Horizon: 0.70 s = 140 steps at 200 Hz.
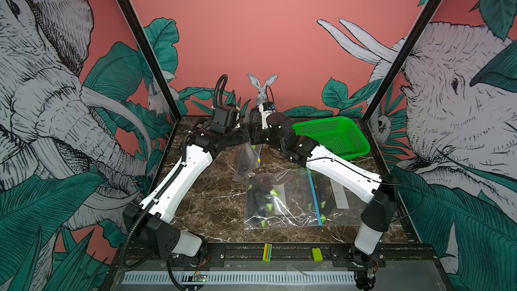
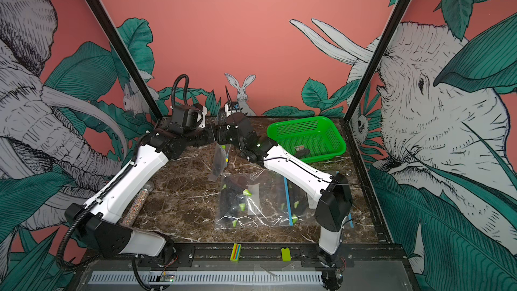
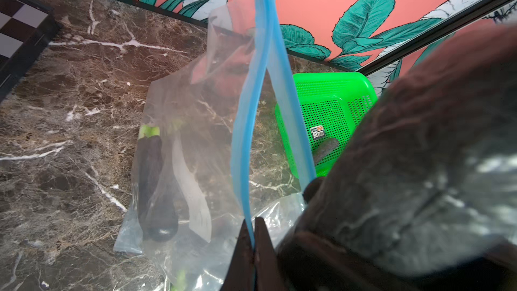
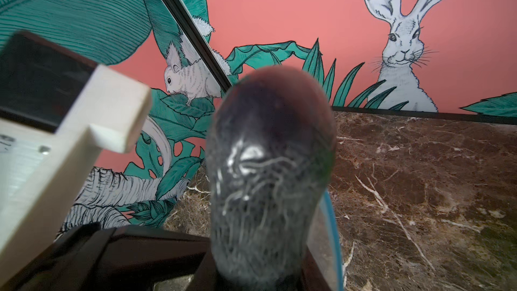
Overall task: Place the eggplant in a zip-top bag and seal the zipper
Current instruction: Place the eggplant in the zipper food storage bag.
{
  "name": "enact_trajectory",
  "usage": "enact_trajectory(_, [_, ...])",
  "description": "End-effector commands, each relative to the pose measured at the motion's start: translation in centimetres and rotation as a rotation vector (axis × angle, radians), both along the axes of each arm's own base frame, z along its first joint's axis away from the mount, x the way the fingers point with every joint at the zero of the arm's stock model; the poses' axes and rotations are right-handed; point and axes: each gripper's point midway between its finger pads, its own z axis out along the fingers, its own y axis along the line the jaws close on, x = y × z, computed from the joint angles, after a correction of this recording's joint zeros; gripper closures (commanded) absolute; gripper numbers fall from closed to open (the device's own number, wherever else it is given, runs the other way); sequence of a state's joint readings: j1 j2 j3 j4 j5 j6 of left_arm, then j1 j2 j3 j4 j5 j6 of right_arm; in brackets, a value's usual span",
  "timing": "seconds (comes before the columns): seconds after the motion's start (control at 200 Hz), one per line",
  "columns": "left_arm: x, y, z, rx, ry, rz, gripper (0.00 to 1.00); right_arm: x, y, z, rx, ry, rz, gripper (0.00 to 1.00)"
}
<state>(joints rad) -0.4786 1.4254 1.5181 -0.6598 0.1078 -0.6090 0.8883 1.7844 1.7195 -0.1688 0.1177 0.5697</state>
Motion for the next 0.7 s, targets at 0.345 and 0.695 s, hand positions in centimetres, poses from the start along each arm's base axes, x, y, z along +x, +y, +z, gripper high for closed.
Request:
enact_trajectory(0.345, [0.2, -0.2, 2.6, -0.028, -0.064, -0.006, 1.00, -0.3, -1.0, -0.4, -0.058, -0.022, -0.023, 0.56])
enact_trajectory(0.695, [0.3, 0.0, 2.4, -0.010, -0.058, -0.006, 1.00, -1.8, -3.3, 1.9, -0.063, -0.034, -0.008, 0.43])
